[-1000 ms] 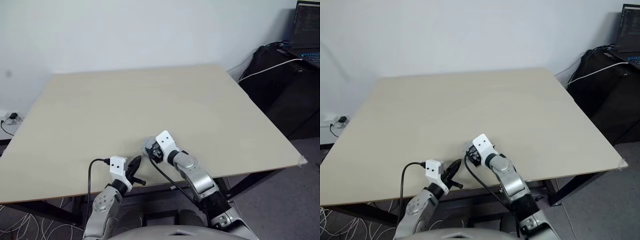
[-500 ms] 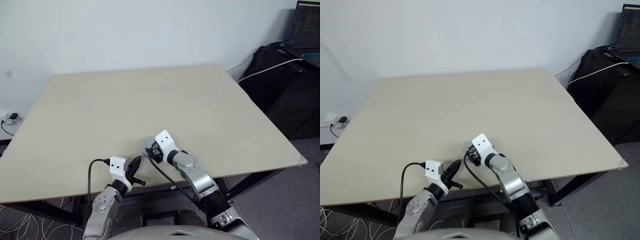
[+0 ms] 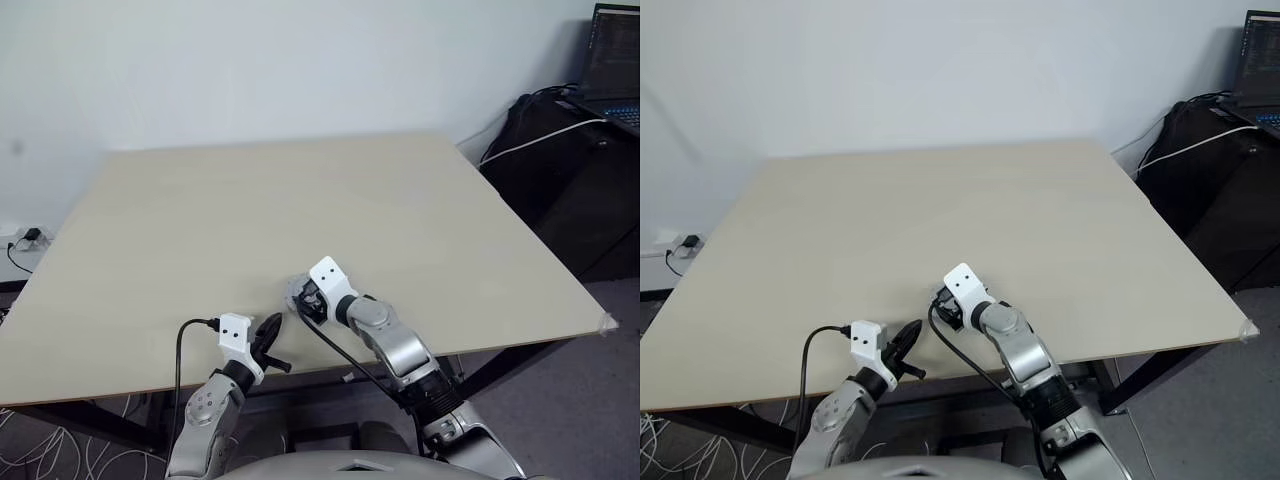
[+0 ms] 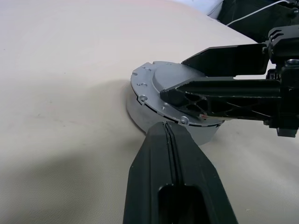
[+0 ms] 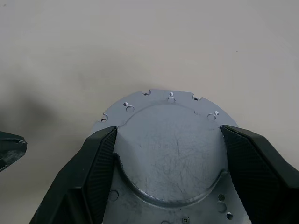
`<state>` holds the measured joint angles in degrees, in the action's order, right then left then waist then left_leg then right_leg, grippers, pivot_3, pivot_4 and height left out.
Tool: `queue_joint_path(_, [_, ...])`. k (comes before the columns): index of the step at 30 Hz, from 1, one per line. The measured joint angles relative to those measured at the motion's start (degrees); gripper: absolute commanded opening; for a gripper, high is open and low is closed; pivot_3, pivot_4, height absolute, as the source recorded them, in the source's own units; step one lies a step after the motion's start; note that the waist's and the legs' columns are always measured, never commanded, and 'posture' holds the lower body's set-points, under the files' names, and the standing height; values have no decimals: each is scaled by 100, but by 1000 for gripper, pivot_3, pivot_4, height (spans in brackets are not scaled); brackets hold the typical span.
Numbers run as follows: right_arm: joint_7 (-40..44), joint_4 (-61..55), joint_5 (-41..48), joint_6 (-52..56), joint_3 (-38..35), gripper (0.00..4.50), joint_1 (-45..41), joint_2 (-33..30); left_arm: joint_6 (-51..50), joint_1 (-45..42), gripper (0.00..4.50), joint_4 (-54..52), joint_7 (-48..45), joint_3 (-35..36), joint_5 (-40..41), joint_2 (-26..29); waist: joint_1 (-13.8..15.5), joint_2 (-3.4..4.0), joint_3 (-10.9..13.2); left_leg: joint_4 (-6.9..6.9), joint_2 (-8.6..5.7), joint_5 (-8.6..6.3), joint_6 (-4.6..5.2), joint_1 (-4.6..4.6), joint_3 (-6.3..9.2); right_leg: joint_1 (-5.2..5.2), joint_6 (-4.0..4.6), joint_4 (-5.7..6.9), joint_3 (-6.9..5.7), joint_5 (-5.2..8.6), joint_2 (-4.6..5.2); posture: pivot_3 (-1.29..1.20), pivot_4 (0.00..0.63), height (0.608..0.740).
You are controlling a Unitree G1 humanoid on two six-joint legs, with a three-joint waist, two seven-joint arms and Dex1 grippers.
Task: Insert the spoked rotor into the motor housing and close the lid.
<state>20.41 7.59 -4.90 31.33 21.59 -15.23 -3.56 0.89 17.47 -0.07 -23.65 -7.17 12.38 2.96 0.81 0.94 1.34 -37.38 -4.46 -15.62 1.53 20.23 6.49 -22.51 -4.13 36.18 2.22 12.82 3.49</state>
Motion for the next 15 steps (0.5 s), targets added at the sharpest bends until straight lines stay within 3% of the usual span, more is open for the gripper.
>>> queue_joint_path(15, [-108, -118, 1, 284, 27, 3249, -3, 4, 0, 21, 0, 0, -1, 1, 1, -1, 24, 3, -2, 0, -2, -11, -19, 0, 1, 1, -1, -2, -1, 1, 2, 0, 0, 740])
